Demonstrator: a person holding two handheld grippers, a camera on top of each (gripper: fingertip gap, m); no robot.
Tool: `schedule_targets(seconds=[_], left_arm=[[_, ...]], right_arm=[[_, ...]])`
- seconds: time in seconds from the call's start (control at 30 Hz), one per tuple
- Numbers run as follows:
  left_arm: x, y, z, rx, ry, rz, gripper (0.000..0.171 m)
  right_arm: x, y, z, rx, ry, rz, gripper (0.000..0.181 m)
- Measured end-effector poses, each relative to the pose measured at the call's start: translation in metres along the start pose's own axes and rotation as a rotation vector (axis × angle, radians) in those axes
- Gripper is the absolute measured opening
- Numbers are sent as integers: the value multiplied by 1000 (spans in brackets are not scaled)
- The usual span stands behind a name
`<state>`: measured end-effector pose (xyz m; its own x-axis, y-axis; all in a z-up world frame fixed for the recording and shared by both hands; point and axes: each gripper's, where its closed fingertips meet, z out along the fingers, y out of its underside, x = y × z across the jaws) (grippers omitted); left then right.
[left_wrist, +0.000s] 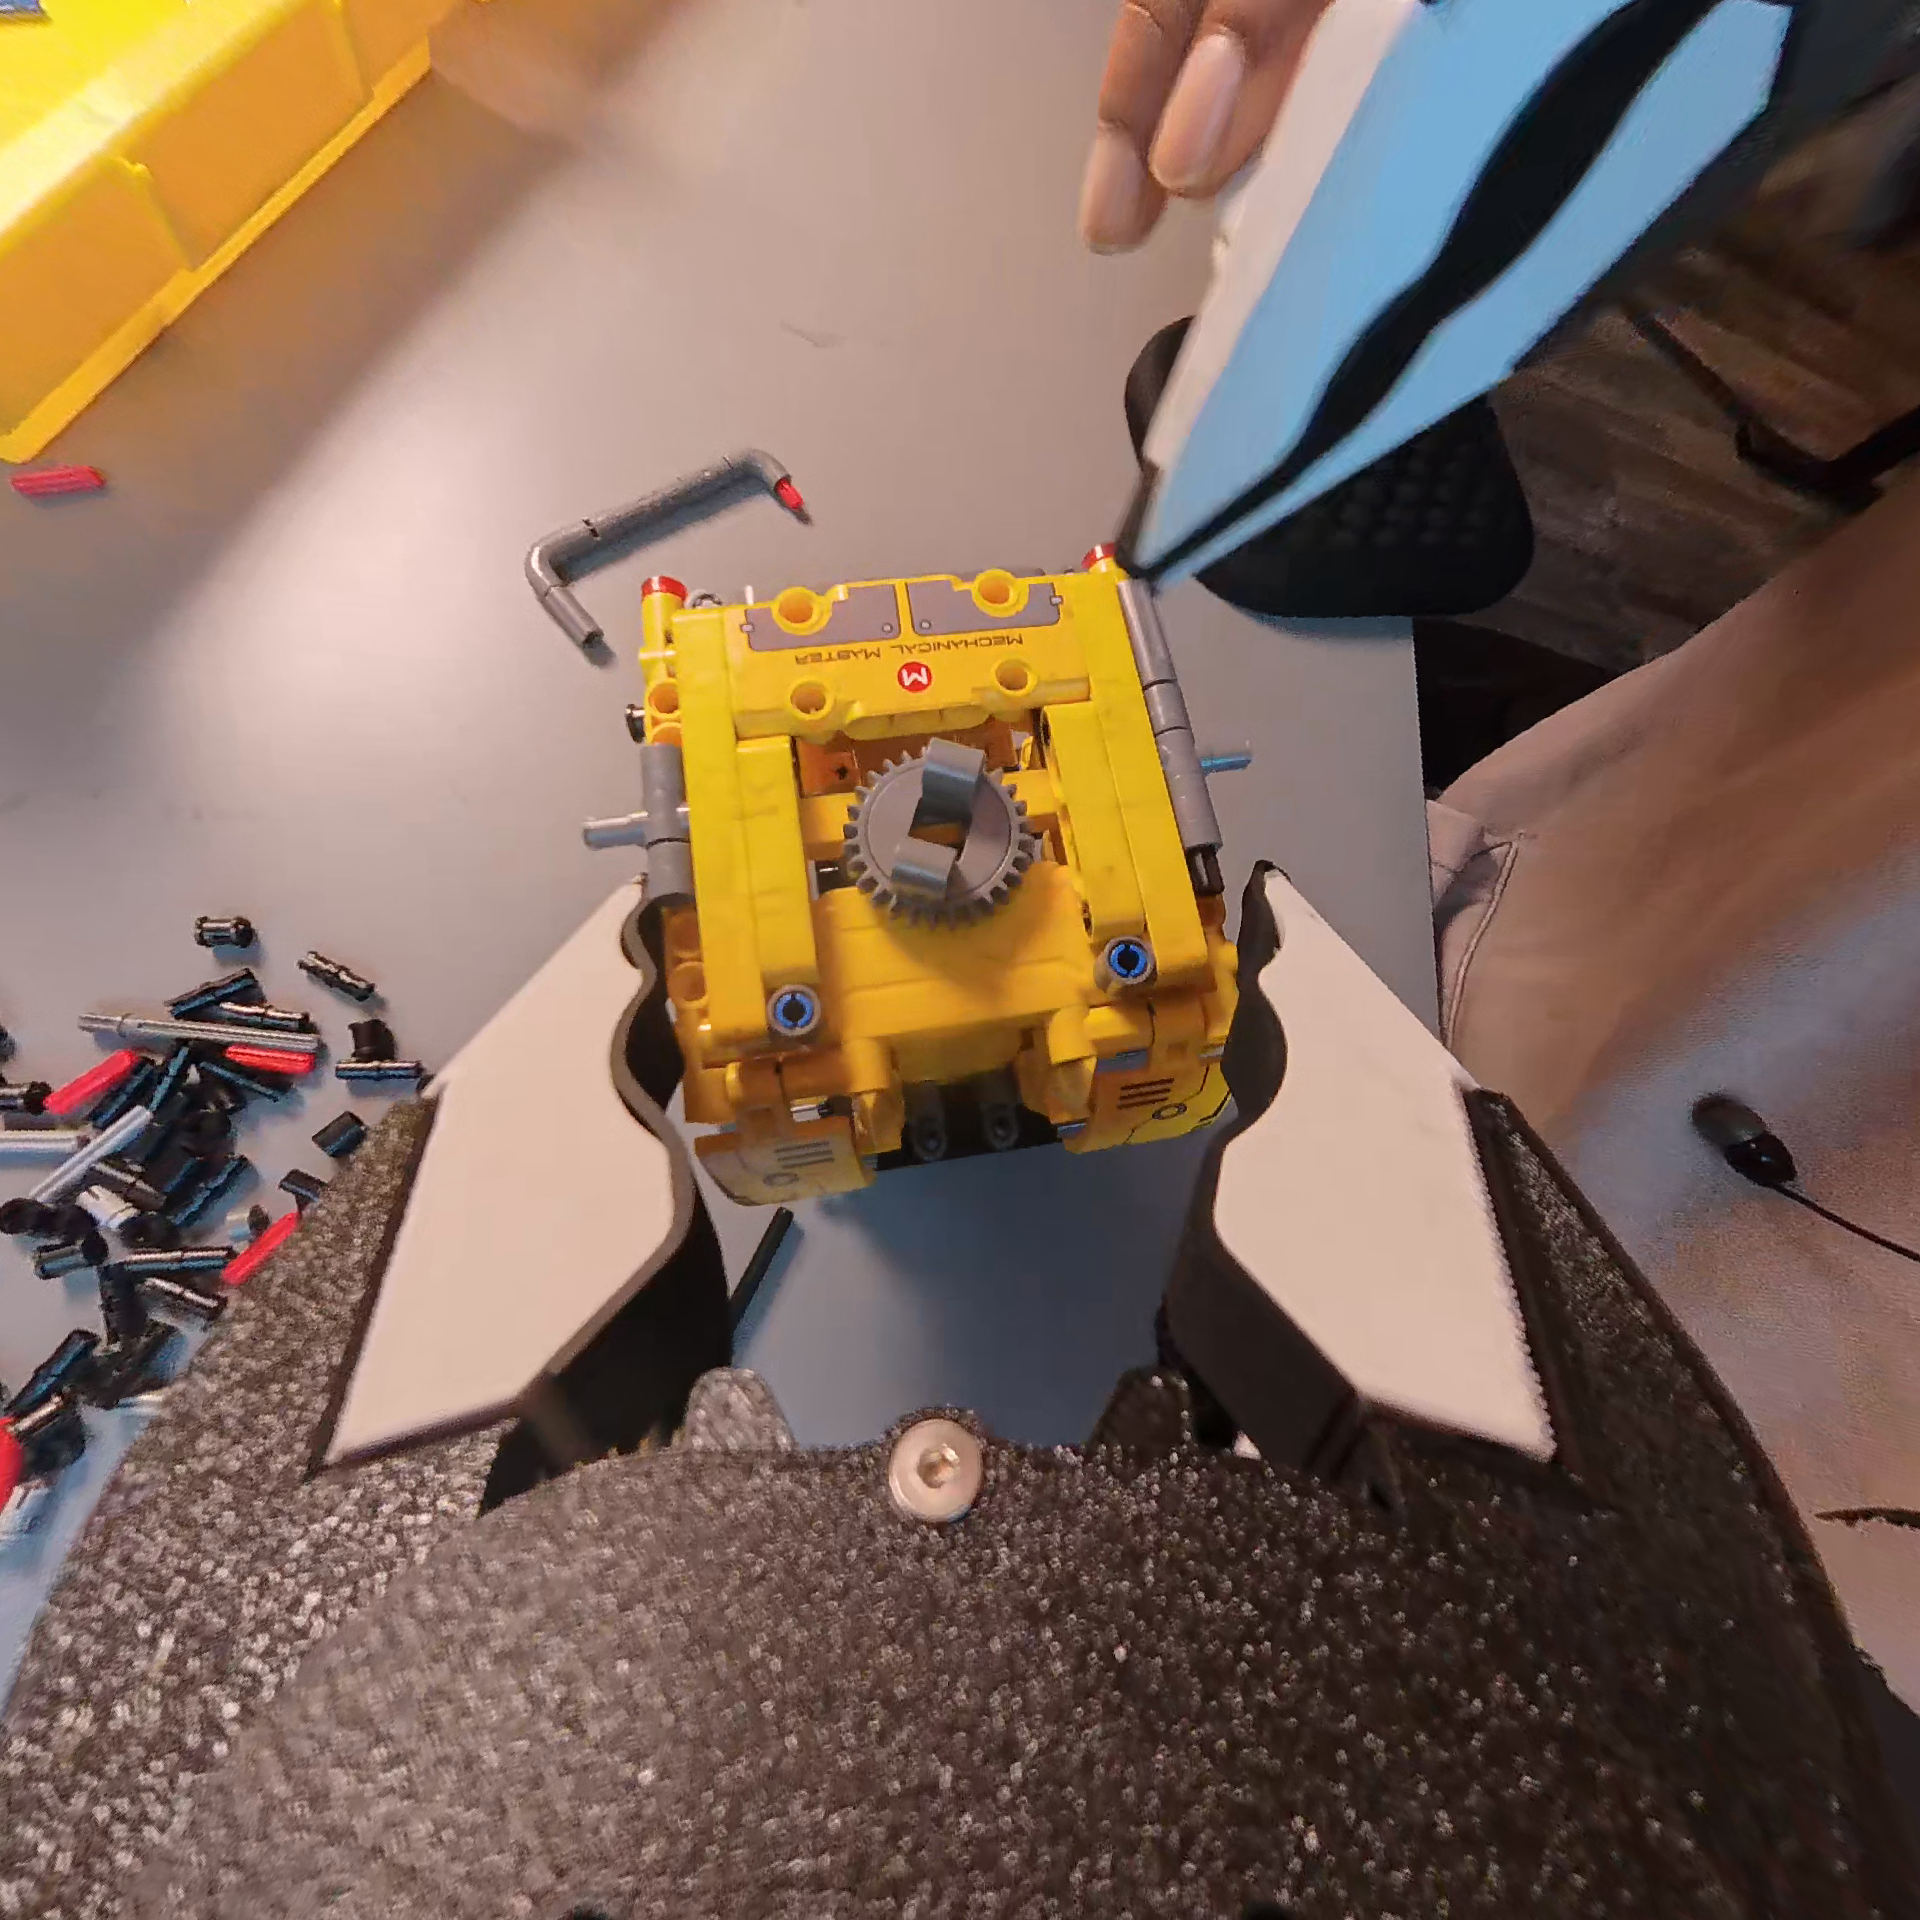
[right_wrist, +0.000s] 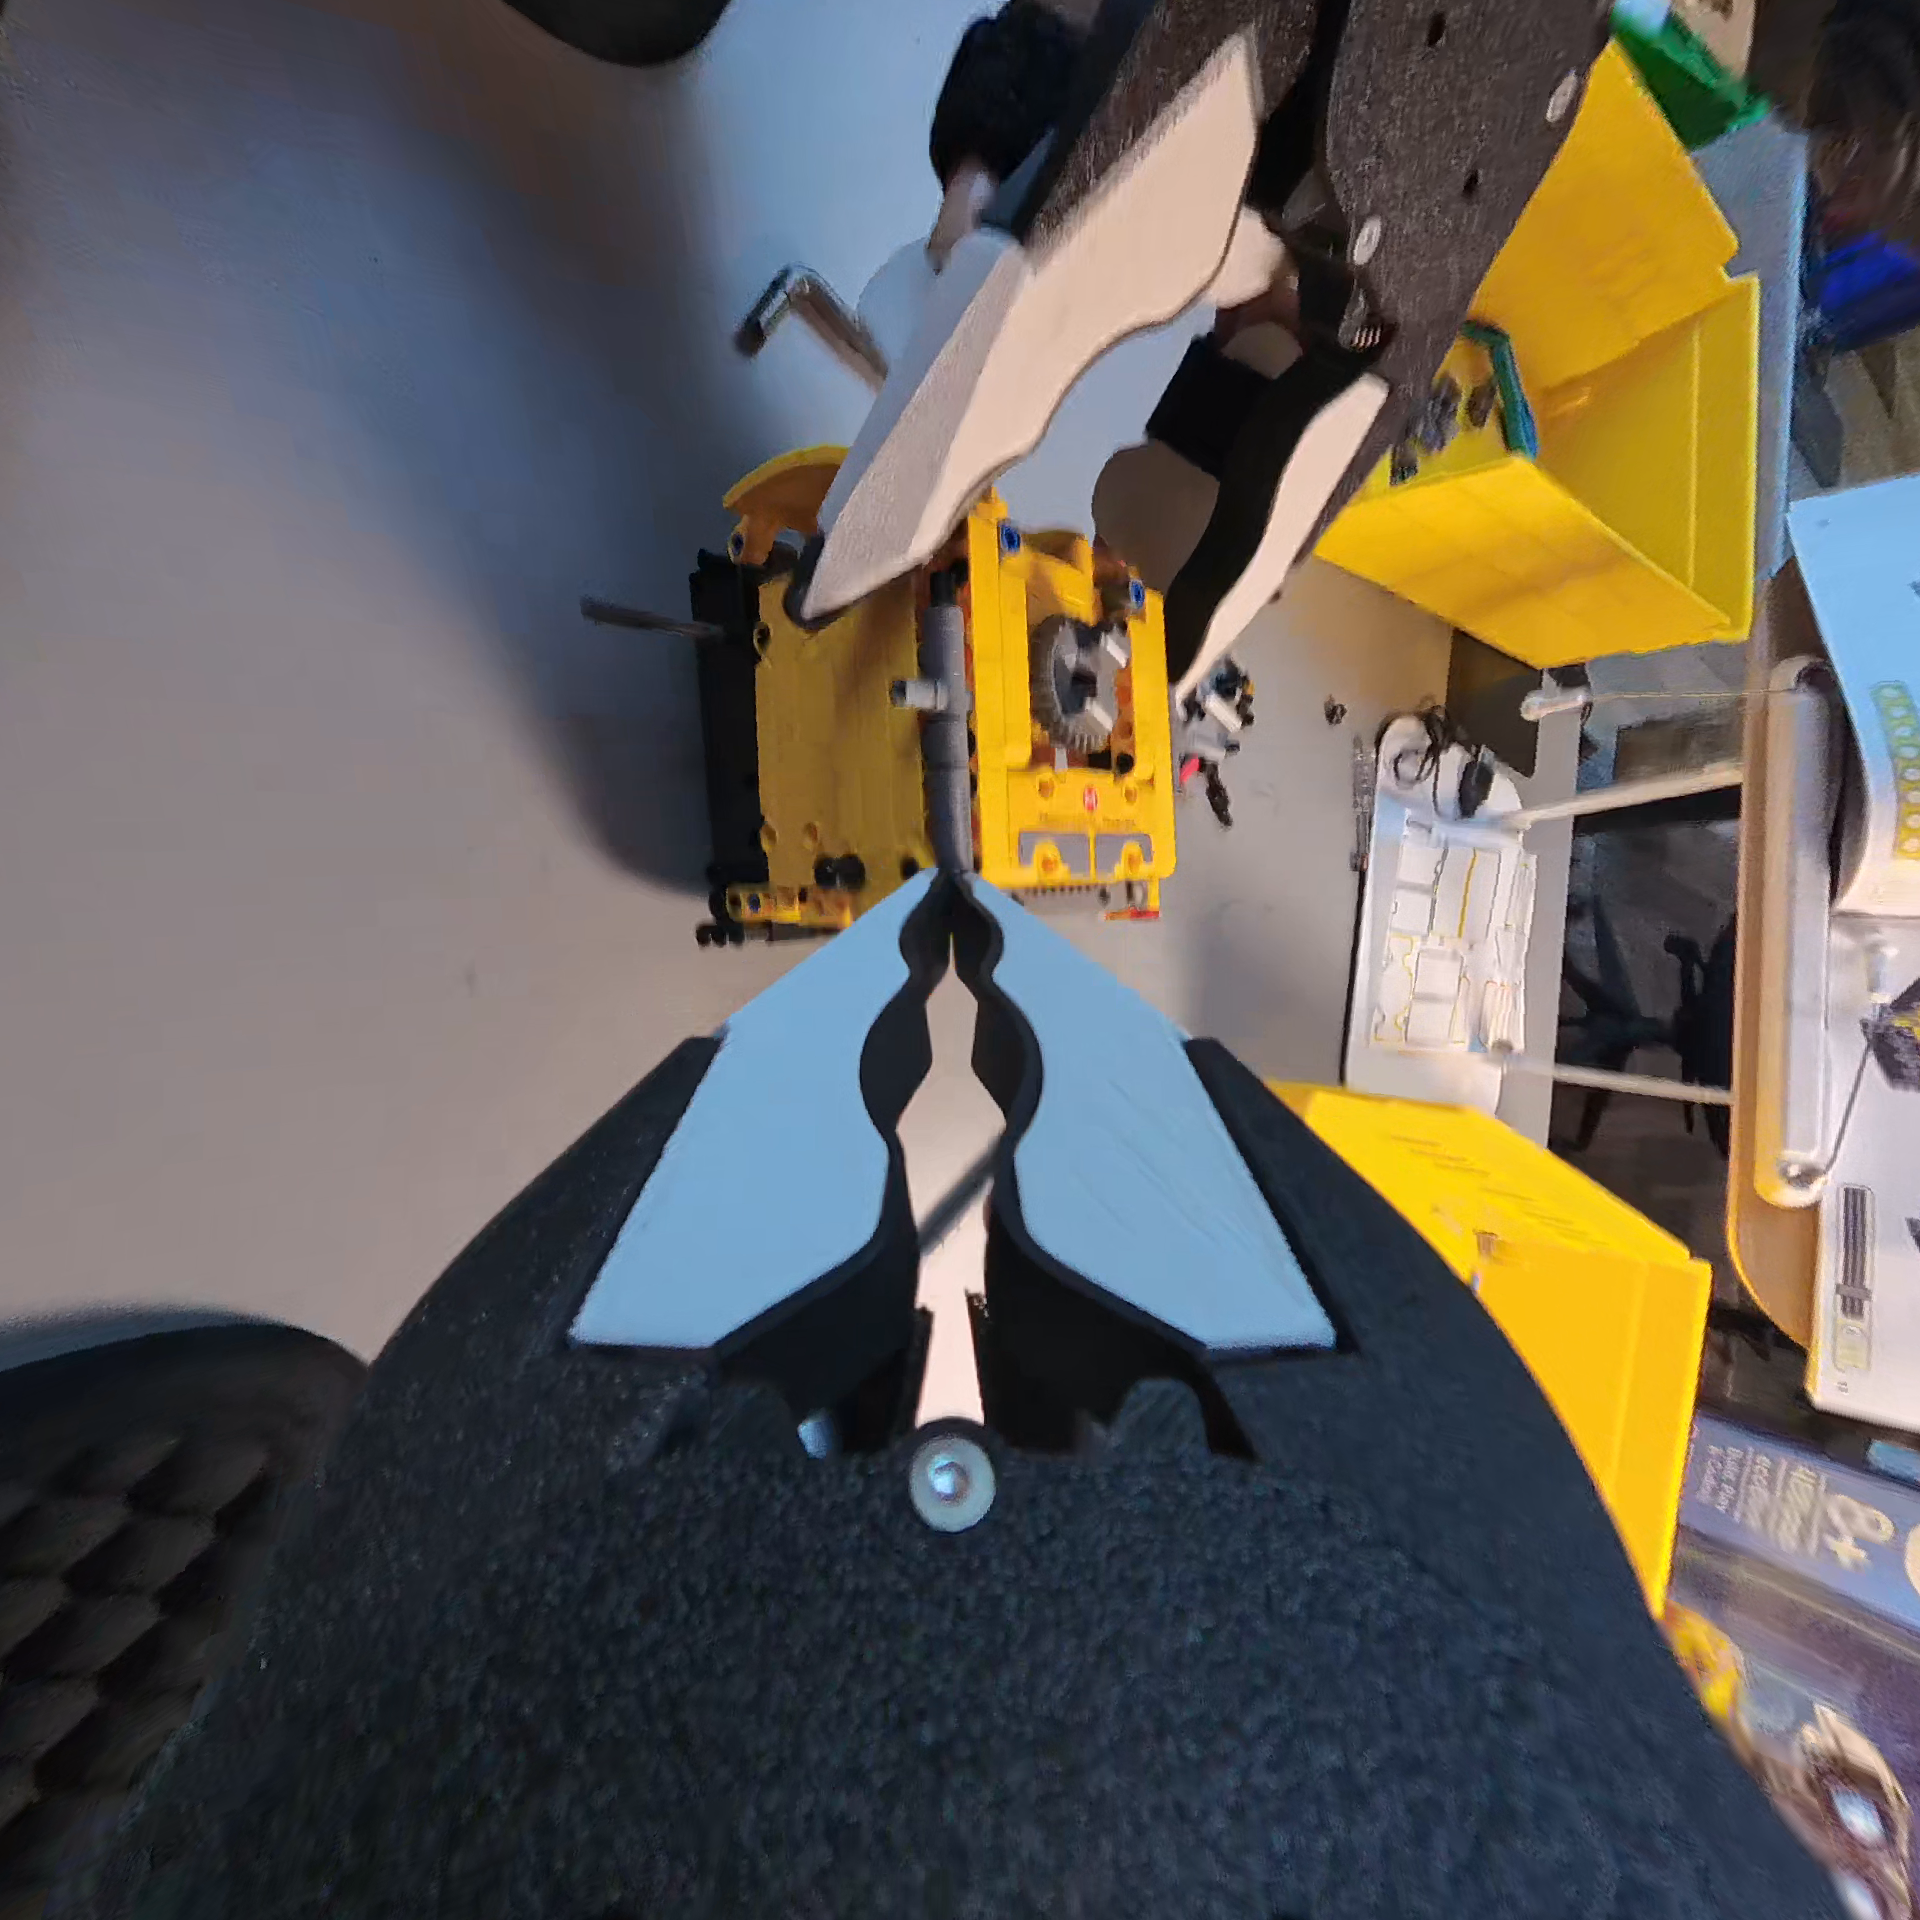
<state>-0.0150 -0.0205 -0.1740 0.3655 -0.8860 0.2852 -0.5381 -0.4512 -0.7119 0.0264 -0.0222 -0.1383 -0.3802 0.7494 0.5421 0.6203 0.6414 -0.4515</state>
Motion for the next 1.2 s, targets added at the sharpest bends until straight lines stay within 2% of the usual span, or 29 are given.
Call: schedule_targets(seconds=[0.03, 0.07, 0.17, 0.23, 0.27, 0.3, 0.47, 0.6, 1.07, 1.2], left_arm=[[3, 1, 0, -5, 4, 17, 108], [3, 2, 0, -8, -7, 27, 108], [0, 0, 0, 20, -21, 0, 108], [-1, -2, 0, 36, -21, -13, 108], [-1, -1, 0, 35, -25, -11, 108], [0, -1, 1, 33, -31, -7, 108], [0, -2, 2, 40, -48, -12, 108], [-1, -3, 3, 45, -79, -24, 108], [-1, -4, 7, 90, -178, -9, 108], [0, -3, 8, 96, -203, 4, 108]], right_arm=[[1, 20, 1, -88, 11, -14, 0], [-1, 31, 2, -113, 11, -10, 0], [13, -3, -22, 88, 89, 112, 0], [19, -12, -33, 116, 106, 138, 1], [16, -15, -32, 135, 86, 177, 14], [15, -16, -29, 158, 84, 236, 16], [11, -12, -5, 200, 136, 389, 16], [7, -14, 7, 201, 98, 494, 20], [0, 4, 7, 246, 143, 945, 21], [-3, 6, 6, 278, 173, 1004, 20]])
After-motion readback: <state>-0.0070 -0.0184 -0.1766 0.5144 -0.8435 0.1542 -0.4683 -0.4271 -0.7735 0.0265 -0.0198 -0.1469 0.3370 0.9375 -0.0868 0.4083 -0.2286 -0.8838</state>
